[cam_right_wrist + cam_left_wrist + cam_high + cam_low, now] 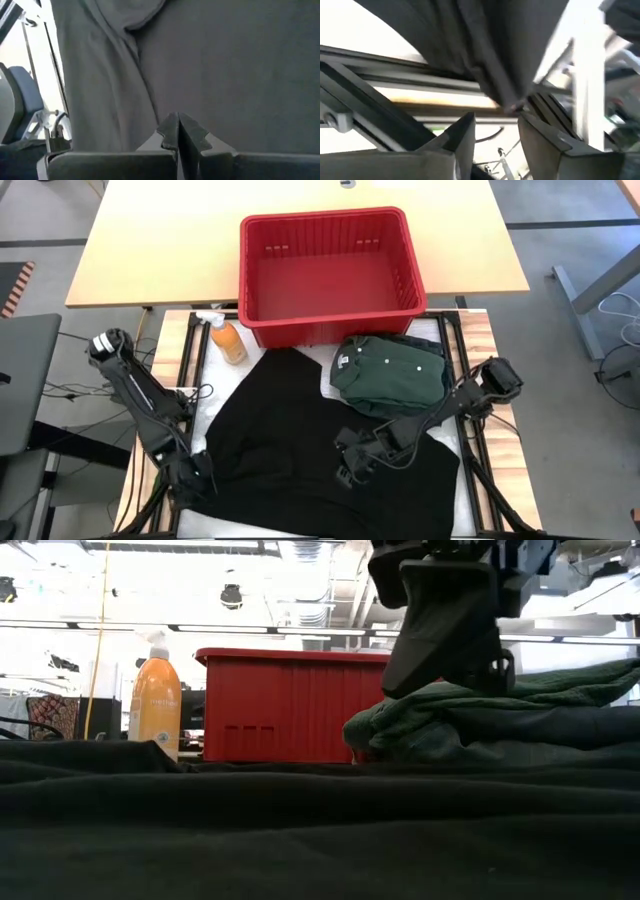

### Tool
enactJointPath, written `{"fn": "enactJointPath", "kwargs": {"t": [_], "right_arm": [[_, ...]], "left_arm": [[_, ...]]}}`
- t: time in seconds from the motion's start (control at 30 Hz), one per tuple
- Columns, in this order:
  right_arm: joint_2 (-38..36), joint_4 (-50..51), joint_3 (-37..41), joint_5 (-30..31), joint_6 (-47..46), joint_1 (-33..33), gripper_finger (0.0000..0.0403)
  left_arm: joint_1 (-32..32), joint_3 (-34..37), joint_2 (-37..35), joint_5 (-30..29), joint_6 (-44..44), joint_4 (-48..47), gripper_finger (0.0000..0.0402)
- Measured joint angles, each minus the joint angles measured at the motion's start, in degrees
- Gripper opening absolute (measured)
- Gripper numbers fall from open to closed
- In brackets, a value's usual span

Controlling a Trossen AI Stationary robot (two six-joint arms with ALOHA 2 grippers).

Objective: Fold laundry
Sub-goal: Fold the black shirt

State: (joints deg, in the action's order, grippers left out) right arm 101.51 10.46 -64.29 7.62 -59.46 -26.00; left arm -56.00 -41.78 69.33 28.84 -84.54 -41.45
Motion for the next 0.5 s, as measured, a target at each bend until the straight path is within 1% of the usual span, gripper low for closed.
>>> {"fn": "enactJointPath", "kwargs": {"t": [0.13, 0.17, 0.2, 0.23, 0.27, 0.33, 0.4, 0.43, 0.47, 0.5], "right_arm": [[0.0, 0.4, 0.0, 0.1, 0.0, -0.8, 0.0025], [0.0, 0.8, 0.0, 0.2, 0.0, -1.0, 0.0025], [0.0, 1.2, 0.0, 0.7, -0.2, -1.1, 0.0025], [0.0, 1.6, 0.0, 1.3, -0.4, -1.1, 0.0025], [0.0, 1.5, 0.0, 1.7, -0.5, -1.1, 0.0025], [0.0, 1.3, 0.0, 2.6, -0.5, -1.0, 0.0025], [0.0, 1.3, 0.0, 3.3, -1.3, -0.9, 0.0025], [0.0, 1.3, 0.0, 3.3, -1.5, -0.8, 0.0025], [0.0, 1.2, 0.0, 3.3, -1.6, -0.6, 0.0025], [0.0, 0.9, 0.0, 3.3, -1.6, -0.5, 0.0025]], "left_arm": [[0.4, 0.0, -5.9, 0.2, 2.1, -0.3, 0.0150], [0.5, 0.0, -7.5, -0.7, 3.4, -0.3, 0.0150], [0.8, 0.0, -8.8, -3.0, 4.8, -0.4, 0.0150], [1.4, 0.0, -9.9, -6.9, 6.2, -0.4, 0.0150], [2.2, 0.0, -10.8, -12.7, 7.5, -0.3, 0.0149], [3.9, 0.0, -11.5, -26.3, 11.2, 0.0, 0.0147], [6.9, 0.0, -10.6, -36.8, 15.6, 0.1, 0.0145], [8.9, 0.0, -9.5, -40.8, 17.2, 0.0, 0.0144], [11.3, 0.0, -8.1, -43.4, 18.5, 0.0, 0.0144], [13.7, 0.0, -6.8, -44.7, 20.0, -0.1, 0.0144]]}}
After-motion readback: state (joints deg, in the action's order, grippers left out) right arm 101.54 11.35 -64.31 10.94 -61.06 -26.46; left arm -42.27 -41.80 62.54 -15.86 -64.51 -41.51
